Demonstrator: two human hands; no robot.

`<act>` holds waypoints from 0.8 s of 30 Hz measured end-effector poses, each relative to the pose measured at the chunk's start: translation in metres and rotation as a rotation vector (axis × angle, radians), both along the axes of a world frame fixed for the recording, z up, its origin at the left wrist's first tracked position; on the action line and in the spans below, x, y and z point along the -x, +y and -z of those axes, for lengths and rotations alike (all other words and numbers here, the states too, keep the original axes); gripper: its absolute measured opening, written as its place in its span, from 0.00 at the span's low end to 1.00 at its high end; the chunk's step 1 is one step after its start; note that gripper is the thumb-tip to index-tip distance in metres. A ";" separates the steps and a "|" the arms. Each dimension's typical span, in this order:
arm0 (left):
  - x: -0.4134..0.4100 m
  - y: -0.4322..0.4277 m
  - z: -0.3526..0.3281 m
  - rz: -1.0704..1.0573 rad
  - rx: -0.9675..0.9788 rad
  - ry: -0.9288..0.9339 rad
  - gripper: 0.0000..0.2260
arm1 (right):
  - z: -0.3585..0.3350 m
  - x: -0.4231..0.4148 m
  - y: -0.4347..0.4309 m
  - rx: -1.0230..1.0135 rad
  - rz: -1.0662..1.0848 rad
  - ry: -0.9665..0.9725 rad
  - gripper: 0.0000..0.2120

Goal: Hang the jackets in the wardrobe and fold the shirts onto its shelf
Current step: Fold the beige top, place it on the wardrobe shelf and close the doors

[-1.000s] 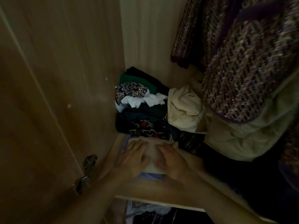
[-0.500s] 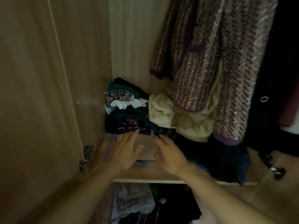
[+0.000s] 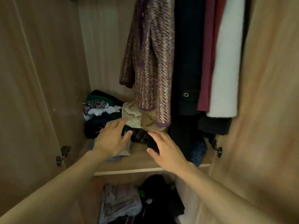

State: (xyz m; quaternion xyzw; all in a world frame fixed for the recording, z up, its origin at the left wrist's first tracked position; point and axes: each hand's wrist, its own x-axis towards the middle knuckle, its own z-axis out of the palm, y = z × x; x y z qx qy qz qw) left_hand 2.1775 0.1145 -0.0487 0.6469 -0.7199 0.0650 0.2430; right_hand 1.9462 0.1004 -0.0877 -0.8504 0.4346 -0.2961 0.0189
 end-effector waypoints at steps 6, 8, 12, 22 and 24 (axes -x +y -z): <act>0.081 0.057 -0.003 0.047 0.009 -0.009 0.31 | 0.006 0.071 0.052 0.010 0.040 -0.095 0.28; 0.104 0.069 -0.001 0.086 -0.021 -0.026 0.33 | 0.005 0.091 0.067 -0.008 0.079 -0.149 0.28; 0.142 0.082 -0.010 0.139 -0.017 -0.048 0.33 | -0.005 0.128 0.093 -0.009 0.149 -0.163 0.29; 0.209 0.083 -0.033 0.396 0.104 0.063 0.26 | -0.053 0.190 0.141 0.079 0.370 -0.169 0.29; 0.220 0.082 -0.030 0.443 0.099 0.085 0.26 | -0.058 0.199 0.154 0.126 0.414 -0.160 0.28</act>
